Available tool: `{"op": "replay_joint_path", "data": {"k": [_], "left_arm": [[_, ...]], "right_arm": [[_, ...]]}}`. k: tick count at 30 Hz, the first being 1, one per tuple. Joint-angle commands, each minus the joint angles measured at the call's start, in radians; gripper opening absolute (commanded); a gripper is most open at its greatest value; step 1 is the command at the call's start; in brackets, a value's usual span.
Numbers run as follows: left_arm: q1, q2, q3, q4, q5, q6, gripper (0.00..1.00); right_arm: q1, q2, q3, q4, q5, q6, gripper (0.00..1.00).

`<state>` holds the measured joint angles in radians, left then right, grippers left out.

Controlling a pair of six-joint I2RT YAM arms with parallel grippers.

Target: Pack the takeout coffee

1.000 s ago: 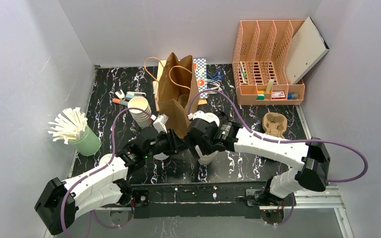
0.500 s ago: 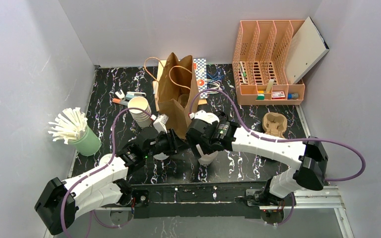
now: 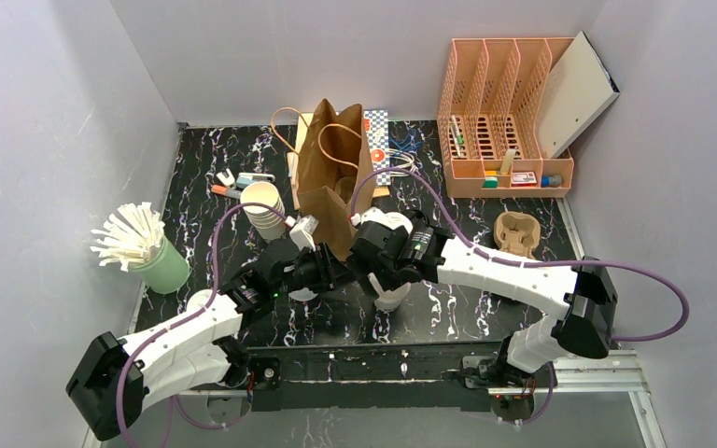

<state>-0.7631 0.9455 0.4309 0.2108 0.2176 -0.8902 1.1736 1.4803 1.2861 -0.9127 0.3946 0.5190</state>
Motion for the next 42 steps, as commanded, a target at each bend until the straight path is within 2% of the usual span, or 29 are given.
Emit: {"op": "replay_joint_path", "data": {"k": [1,10,23,42], "left_arm": [[-0.002,-0.004,-0.007,0.01,0.007,0.013,0.33],[-0.002,0.002,-0.004,0.015,0.011,0.013,0.33],[-0.002,0.003,-0.011,0.016,0.013,0.013,0.34],[-0.002,-0.008,-0.02,0.013,0.008,0.011,0.34]], "right_arm": [[-0.009,-0.026,0.008,0.035,-0.096,-0.1,0.98],[-0.082,-0.035,-0.007,0.04,-0.195,-0.198,0.98],[-0.09,-0.021,-0.029,0.044,-0.269,-0.239,0.98],[-0.091,0.02,-0.038,0.011,-0.21,-0.253,0.94]]}}
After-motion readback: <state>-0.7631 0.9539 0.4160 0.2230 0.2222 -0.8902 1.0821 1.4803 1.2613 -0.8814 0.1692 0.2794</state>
